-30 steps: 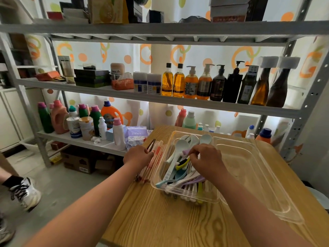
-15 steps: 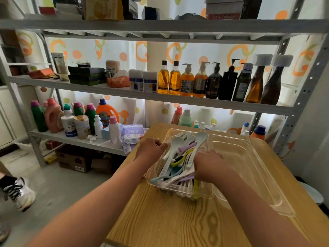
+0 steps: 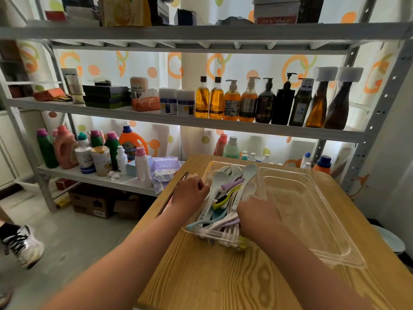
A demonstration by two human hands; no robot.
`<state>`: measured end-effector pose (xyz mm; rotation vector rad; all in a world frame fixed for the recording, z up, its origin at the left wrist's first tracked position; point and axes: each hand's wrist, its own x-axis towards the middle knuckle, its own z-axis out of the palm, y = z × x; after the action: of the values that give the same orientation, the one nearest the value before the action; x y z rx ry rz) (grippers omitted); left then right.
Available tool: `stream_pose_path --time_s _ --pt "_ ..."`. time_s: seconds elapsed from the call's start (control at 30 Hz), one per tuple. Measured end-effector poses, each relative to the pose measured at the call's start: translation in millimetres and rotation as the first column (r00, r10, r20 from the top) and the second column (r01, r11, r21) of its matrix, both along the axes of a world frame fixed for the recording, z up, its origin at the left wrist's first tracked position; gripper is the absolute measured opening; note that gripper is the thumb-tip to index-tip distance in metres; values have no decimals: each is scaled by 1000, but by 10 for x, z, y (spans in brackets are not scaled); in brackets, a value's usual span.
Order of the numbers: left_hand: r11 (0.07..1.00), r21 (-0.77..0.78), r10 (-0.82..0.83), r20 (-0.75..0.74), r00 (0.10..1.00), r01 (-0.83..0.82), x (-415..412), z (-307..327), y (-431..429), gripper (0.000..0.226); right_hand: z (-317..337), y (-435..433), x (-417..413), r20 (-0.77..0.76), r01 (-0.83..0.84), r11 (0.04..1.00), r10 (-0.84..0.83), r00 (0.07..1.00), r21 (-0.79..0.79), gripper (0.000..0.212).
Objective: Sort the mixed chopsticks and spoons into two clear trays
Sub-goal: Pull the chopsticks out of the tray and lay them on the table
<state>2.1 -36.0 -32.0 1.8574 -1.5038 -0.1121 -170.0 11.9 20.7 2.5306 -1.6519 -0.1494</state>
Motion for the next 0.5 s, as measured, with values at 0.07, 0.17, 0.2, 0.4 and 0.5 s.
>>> stream_pose_path --time_s 0.07,0.17,0.2,0.4,0.5 --pt "1000 -1 5 14 1000 -5 1 -1 0 26 11 -20 9 -47 29 999 -27 999 36 32" --pt "1000 0 10 28 1000 -10 6 -2 1 27 -10 -67 34 -106 83 995 -77 991 49 37" --pt "1000 -3 7 31 999 -6 6 -3 1 27 -28 -81 48 -125 98 994 -92 988 43 38" --pt "1000 -16 2 44 999 -1 1 -18 3 29 -128 -147 129 -201 127 991 -116 973 46 33" --pt "1000 -6 -6 59 998 6 -5 -3 6 29 -132 -185 149 -255 136 989 -119 960 50 35"
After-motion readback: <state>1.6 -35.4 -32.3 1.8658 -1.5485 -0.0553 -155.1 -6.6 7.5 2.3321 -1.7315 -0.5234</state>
